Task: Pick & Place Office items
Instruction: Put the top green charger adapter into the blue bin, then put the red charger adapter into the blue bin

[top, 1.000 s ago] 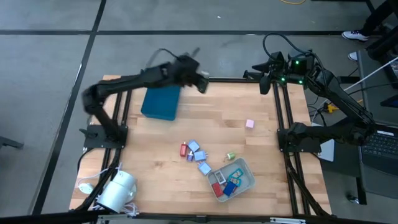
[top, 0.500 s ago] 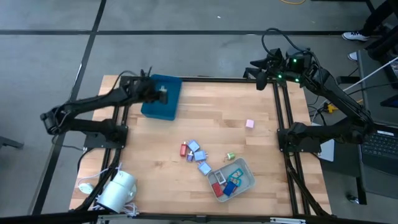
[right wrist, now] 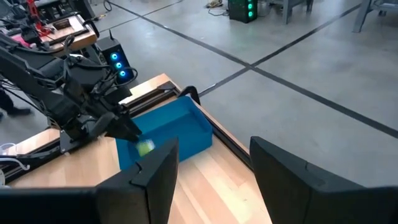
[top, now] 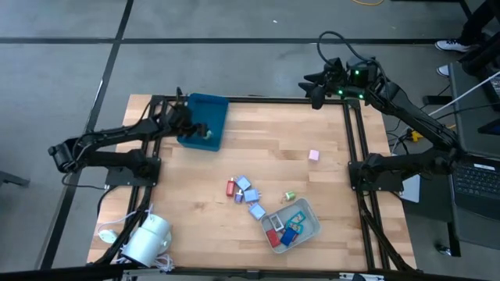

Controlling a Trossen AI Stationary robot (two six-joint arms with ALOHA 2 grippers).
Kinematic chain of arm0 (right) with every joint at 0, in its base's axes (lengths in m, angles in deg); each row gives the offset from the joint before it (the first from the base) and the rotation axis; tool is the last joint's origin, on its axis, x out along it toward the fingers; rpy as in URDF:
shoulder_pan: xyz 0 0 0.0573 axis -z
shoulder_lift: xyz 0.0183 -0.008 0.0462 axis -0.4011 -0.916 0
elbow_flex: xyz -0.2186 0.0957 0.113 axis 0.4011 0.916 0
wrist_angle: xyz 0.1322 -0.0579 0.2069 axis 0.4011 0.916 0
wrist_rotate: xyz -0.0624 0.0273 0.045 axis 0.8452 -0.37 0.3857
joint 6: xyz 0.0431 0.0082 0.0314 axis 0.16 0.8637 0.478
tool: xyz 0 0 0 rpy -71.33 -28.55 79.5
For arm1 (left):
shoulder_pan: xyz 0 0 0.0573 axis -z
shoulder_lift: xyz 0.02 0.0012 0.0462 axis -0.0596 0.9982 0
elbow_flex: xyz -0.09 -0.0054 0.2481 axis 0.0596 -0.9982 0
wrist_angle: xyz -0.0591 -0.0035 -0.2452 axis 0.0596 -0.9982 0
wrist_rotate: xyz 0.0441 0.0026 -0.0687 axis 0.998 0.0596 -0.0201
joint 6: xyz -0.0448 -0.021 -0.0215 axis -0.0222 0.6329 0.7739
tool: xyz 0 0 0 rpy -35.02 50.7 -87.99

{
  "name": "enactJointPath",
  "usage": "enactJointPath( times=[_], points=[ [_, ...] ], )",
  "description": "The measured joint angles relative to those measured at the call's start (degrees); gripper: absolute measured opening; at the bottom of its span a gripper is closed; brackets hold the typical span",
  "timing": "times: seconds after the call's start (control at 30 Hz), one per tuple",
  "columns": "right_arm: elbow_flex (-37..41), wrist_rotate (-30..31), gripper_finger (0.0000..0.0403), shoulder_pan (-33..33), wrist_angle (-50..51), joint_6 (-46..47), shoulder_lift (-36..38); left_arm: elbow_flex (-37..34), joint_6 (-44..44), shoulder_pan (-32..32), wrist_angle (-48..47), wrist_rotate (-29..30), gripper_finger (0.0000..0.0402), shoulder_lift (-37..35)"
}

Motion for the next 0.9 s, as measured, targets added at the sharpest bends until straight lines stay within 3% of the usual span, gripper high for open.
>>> enactJointPath(
  times=[0.13, 0.37, 0.47, 0.6, 0.7, 0.9],
  points=[
    [0.0, 0.01, 0.0203, 0.0, -0.08, 0.0, 0.0, 1.31, -1.17, -0.73, 1.88, -0.25, 0.0316, 0.02],
    [0.0, -0.21, 0.0204, 0.0, -0.07, 0.0, 0.04, 11.65, -13.12, 2.07, 3.98, -10.68, 0.0308, 0.52],
    [0.0, -0.21, 0.0204, 0.0, -0.07, -0.02, 0.04, 20.07, -16.6, 5.29, -9.46, -9.75, 0.0302, 3.04],
    [0.0, -0.21, 0.0204, 0.0, -0.05, -0.02, 0.07, 30.86, -19.36, 11.98, -29.69, -0.15, 0.0298, 9.84],
    [0.0, -0.21, 0.0204, -0.09, -0.05, -0.02, 0.07, 37.19, -14.36, 17.1, -34.92, 4.41, 0.0297, 15.05],
    [0.0, -1.53, 0.0204, -0.74, -0.05, -1.57, 0.11, 45.63, 6.1, 26.92, -41.0, 9.06, 0.0296, 25.3]
  ],
)
